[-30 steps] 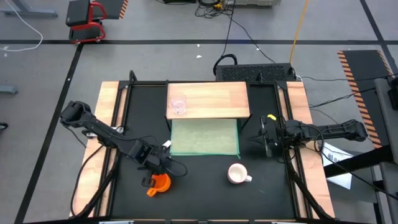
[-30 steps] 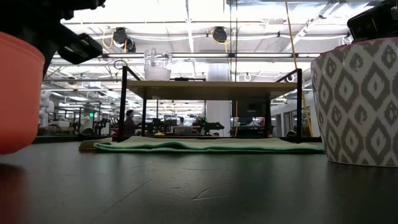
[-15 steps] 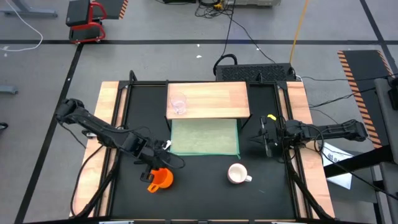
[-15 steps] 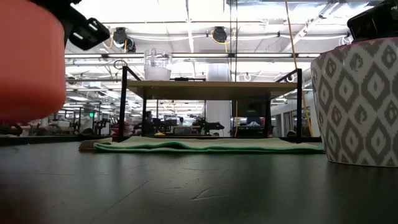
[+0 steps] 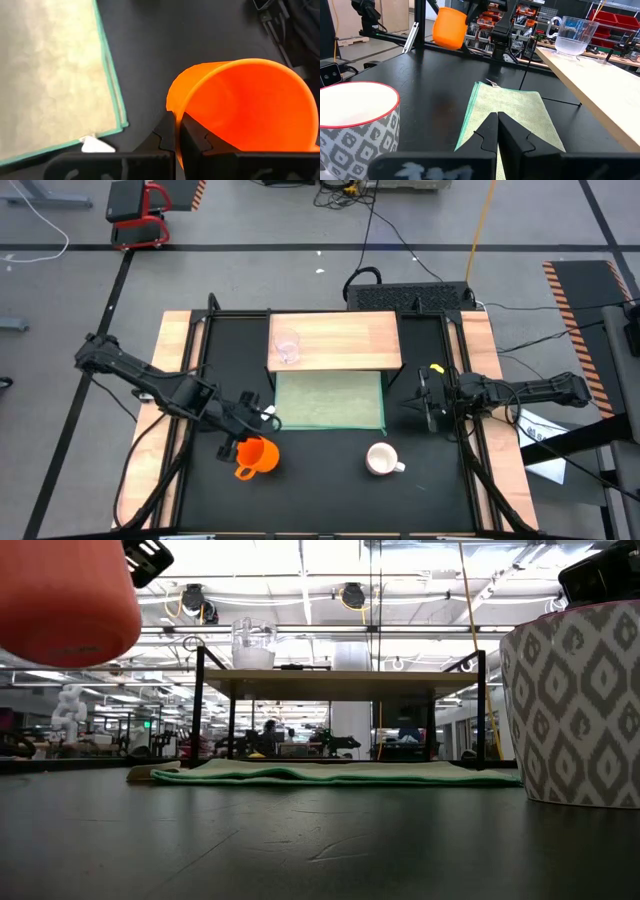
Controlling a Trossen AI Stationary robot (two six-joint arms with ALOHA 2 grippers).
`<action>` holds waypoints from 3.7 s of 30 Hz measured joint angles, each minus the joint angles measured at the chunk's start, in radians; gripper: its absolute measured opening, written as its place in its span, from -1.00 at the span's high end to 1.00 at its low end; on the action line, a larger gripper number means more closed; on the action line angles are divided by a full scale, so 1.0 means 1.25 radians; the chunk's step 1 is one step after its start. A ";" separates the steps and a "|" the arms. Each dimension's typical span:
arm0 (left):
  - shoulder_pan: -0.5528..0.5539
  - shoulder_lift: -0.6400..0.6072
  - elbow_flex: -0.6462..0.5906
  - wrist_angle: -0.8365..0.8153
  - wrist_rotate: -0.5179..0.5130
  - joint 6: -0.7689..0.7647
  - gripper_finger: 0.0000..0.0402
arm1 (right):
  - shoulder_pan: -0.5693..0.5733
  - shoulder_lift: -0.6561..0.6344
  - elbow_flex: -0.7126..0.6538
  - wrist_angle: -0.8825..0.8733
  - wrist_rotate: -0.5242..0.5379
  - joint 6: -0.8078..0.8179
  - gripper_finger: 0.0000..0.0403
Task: Stack small to large cups/mugs on shelf
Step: Put the orange mug on the shelf
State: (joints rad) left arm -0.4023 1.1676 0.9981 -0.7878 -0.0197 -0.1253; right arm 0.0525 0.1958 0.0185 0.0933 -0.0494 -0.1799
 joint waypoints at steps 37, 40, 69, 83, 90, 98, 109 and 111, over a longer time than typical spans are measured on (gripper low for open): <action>-0.010 -0.247 0.000 -0.124 -0.182 -0.016 0.98 | 0.000 0.000 0.000 -0.001 0.000 0.002 1.00; -0.010 -0.270 0.000 -0.139 -0.196 -0.034 0.98 | 0.000 0.000 0.000 -0.001 0.000 0.002 1.00; -0.010 -0.551 -0.174 -0.156 -0.287 -0.142 0.98 | 0.000 0.000 0.000 -0.007 0.000 0.002 1.00; -0.011 -0.594 -0.215 -0.100 -0.257 -0.171 0.98 | 0.000 0.000 0.000 -0.007 0.000 0.003 1.00; -0.011 -0.587 -0.216 0.018 -0.257 -0.099 0.98 | 0.000 0.000 0.000 -0.007 0.000 0.003 1.00; -0.003 -0.520 -0.216 0.153 -0.299 -0.023 0.98 | 0.000 0.000 0.000 -0.006 0.000 0.003 1.00; 0.118 -0.344 -0.121 0.260 -0.314 0.028 0.98 | 0.000 0.000 0.000 0.000 0.000 0.000 1.00; 0.147 -0.301 -0.077 0.255 -0.291 0.055 0.98 | 0.000 0.000 0.000 0.000 0.000 0.000 1.00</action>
State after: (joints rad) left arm -0.2183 0.7908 0.9021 -0.4692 -0.3836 -0.0566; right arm 0.0522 0.1955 0.0185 0.0937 -0.0494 -0.1799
